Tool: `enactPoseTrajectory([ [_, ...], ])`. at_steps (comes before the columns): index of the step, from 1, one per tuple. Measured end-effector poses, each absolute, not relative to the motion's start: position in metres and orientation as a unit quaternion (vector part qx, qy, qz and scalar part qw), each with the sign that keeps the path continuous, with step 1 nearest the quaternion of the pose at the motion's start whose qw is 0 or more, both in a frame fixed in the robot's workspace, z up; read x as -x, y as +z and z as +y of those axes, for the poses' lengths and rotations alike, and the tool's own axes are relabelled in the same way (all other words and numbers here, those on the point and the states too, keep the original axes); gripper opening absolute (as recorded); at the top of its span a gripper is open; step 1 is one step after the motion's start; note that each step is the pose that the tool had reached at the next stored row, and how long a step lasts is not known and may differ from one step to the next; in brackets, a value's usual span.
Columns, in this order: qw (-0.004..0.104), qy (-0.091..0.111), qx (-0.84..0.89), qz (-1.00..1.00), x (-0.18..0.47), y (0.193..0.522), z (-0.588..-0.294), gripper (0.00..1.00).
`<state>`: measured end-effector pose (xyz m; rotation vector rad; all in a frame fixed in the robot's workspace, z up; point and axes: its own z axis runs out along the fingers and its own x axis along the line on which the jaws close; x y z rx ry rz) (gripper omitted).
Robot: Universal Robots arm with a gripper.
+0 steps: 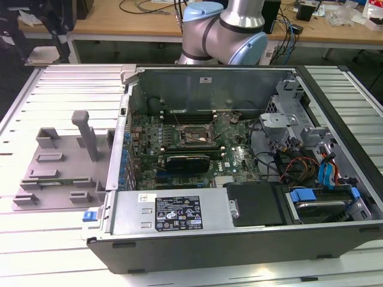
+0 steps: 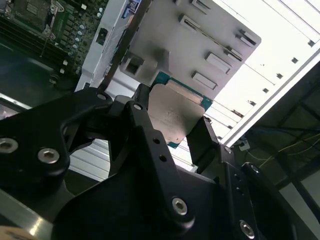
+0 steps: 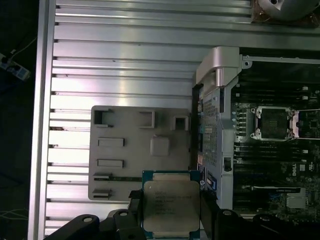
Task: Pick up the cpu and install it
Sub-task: 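Pick up the cpu and move it towards the insertion slot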
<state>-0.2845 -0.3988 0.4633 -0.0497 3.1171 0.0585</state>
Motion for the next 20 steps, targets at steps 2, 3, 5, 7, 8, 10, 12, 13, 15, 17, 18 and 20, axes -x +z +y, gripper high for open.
enactPoseTrajectory([
  [2,0.012,0.019,0.016,1.0,0.274,0.463,-0.399,0.55],
  [3,0.012,0.019,0.016,1.0,0.269,0.463,-0.399,0.55],
  [5,0.012,0.019,0.016,1.0,0.266,0.463,-0.399,0.55],
  [7,0.012,0.019,0.016,1.0,0.263,0.463,-0.399,0.55],
  [8,0.012,0.019,0.016,1.0,0.261,0.463,-0.399,0.55],
  [10,0.012,0.018,0.016,1.0,0.254,0.463,-0.399,0.55],
  [12,0.012,0.018,0.016,1.0,0.247,0.463,-0.399,0.55],
  [13,0.012,0.018,0.016,1.0,0.244,0.463,-0.399,0.55],
  [15,0.012,0.018,0.016,1.0,0.241,0.463,-0.399,0.55],
  [17,0.012,0.018,0.016,1.0,0.235,0.463,-0.399,0.55],
  [18,0.012,0.018,0.016,1.0,0.232,0.463,-0.399,0.55],
  [20,0.012,0.018,0.016,1.0,0.224,0.463,-0.399,0.55],
])
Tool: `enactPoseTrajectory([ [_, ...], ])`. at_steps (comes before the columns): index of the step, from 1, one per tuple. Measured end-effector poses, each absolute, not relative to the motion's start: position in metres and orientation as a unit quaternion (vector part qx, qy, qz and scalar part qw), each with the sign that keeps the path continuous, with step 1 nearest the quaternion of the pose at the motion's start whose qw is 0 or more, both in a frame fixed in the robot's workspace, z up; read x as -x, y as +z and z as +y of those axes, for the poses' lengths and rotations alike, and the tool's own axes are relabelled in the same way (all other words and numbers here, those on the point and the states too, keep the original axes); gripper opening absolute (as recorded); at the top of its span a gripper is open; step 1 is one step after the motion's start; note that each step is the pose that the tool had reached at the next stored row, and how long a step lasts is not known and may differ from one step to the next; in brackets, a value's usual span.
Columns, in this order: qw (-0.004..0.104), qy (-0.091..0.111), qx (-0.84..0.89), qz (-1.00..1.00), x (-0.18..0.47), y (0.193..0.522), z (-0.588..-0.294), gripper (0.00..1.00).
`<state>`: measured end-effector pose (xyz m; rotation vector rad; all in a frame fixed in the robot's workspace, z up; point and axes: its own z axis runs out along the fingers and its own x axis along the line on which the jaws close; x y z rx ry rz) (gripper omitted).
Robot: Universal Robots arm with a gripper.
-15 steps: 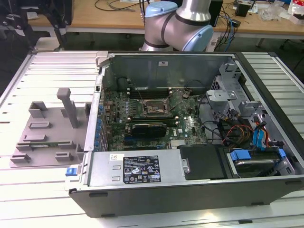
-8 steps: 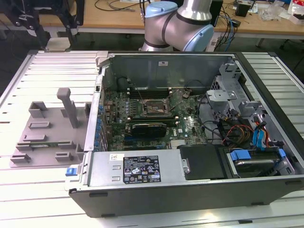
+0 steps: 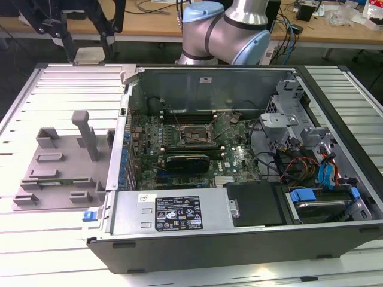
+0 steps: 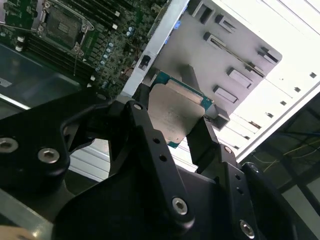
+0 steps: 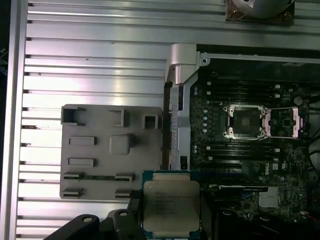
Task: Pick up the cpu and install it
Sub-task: 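Pick up the cpu and move it towards the insertion slot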
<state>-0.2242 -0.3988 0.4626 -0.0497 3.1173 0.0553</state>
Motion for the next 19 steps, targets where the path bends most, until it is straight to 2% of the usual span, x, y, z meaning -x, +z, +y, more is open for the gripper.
enactPoseTrajectory([
  [11,0.012,0.018,0.015,1.0,0.188,0.461,-0.399,0.55],
  [19,0.012,0.018,0.013,1.0,0.126,0.45,-0.398,0.55],
])
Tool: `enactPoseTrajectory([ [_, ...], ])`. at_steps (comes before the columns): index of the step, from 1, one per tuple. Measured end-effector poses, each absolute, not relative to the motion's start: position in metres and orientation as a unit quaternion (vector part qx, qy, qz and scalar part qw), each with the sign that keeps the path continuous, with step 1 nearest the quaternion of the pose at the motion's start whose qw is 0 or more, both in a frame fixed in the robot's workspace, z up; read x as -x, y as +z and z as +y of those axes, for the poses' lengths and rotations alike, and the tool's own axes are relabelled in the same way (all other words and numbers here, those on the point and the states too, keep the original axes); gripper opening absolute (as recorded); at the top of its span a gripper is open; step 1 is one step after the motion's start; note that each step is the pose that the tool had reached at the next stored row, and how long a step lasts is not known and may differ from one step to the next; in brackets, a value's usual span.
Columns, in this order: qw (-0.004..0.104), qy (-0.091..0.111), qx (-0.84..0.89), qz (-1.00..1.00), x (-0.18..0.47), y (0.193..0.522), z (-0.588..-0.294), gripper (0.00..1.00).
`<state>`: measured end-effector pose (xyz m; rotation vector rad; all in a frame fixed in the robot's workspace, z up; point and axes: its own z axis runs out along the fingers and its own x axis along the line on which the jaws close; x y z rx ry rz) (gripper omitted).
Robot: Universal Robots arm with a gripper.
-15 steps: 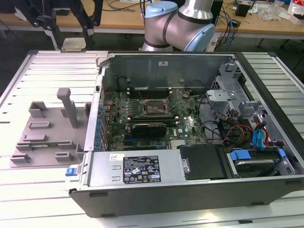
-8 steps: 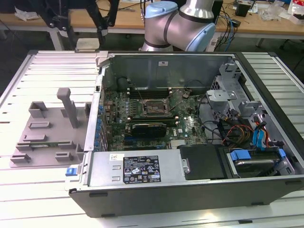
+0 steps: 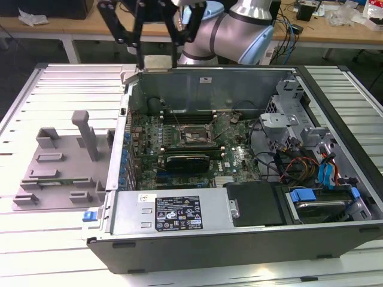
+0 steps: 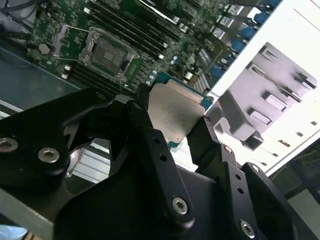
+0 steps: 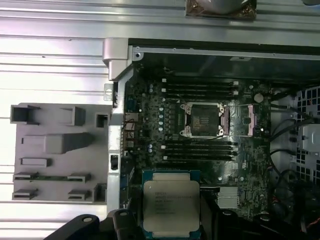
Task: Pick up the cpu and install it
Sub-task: 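Pick up the cpu and move it towards the insertion slot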
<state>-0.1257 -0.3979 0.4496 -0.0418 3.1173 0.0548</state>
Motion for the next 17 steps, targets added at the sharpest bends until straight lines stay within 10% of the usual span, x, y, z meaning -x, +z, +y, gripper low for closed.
enactPoseTrajectory([
  [17,0.012,0.018,0.008,1.0,0.029,0.396,-0.39,0.55],
])
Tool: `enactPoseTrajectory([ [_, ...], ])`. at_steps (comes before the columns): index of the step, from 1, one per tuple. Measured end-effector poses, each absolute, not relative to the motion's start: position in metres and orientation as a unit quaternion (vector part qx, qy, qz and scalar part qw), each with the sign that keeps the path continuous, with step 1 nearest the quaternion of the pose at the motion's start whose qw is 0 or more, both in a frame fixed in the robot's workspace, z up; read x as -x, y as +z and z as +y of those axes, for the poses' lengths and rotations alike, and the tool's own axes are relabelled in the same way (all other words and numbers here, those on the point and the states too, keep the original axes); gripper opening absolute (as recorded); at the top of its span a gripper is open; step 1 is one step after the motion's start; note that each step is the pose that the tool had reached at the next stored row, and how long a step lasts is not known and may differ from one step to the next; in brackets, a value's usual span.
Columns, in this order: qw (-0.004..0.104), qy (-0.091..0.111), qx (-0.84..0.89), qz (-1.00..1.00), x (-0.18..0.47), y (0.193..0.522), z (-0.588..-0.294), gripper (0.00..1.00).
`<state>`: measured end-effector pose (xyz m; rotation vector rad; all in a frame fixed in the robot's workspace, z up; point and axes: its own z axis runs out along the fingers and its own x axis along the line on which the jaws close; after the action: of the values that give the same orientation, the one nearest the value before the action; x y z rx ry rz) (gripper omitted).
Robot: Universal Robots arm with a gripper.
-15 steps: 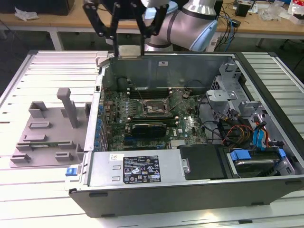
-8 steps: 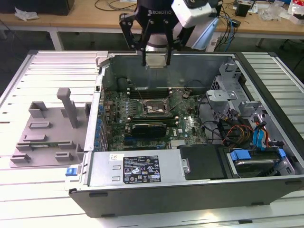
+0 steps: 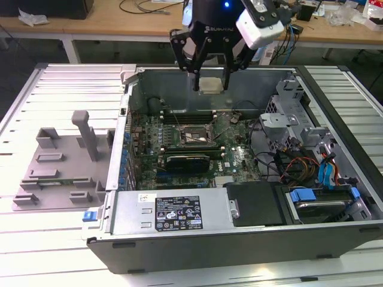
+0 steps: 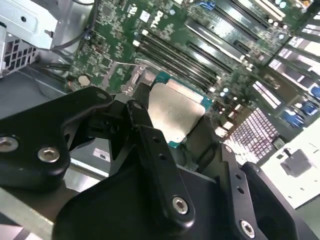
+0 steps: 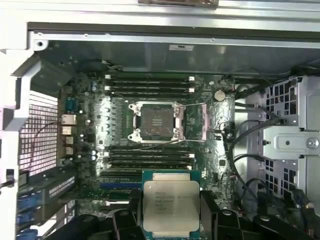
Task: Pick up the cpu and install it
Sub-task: 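Pick up the cpu and move it towards the insertion slot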
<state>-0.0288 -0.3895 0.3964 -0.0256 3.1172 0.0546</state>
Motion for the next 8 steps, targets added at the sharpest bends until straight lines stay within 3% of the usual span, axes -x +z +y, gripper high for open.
enactPoseTrajectory([
  [8,0.012,0.017,0.006,1.0,-0.009,0.367,-0.387,0.55],
])
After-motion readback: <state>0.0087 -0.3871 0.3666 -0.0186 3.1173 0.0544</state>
